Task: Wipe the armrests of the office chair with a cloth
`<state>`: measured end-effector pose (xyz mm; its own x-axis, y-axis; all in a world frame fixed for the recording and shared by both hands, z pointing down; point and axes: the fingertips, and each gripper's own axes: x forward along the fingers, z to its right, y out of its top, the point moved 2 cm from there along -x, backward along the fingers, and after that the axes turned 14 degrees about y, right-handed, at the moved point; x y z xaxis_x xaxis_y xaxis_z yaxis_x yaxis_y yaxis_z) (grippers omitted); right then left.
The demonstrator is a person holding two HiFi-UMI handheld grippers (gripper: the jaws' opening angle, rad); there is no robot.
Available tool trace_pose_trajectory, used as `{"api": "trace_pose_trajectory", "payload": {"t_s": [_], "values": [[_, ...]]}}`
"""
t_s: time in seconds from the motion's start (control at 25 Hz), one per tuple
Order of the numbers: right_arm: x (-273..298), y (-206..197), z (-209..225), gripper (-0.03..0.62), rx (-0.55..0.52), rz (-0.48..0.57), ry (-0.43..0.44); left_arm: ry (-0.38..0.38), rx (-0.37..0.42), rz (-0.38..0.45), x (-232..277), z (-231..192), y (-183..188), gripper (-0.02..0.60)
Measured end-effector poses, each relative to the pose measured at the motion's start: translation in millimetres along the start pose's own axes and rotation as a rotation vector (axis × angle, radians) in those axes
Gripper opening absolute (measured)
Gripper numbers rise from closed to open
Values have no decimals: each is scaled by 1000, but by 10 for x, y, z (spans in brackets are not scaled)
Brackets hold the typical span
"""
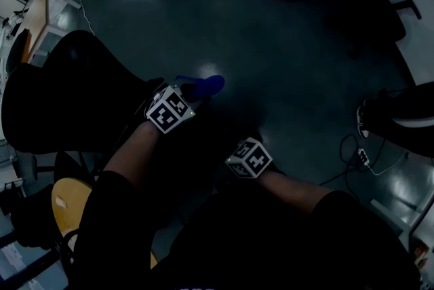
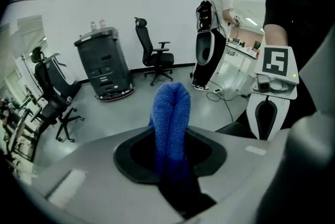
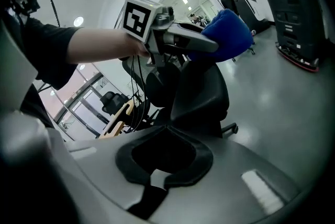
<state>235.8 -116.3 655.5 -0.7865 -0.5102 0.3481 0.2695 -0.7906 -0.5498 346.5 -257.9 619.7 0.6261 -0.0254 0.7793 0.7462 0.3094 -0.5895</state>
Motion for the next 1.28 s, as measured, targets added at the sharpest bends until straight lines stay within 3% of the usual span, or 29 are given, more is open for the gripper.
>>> {"api": "trace_pose_trajectory", "payload": {"t_s": [0.16, 0.44, 0.8, 1.04, 1.28], "values": [[-19, -8, -3, 3, 25, 30, -11, -64, 1, 33, -41, 311, 119, 124], [2, 1, -10, 3, 45, 80, -27, -148, -78, 120, -227, 749, 204, 123], [-9, -67, -53, 3, 61, 143, -65, -236, -137, 174, -446, 1260, 232, 123], [-208, -459, -123, 4, 75, 117, -106, -279, -207, 209, -570, 1731, 213, 123], [-433, -1118, -538, 3, 76, 32, -164, -345, -110, 139, -772, 2517, -136, 124]]}}
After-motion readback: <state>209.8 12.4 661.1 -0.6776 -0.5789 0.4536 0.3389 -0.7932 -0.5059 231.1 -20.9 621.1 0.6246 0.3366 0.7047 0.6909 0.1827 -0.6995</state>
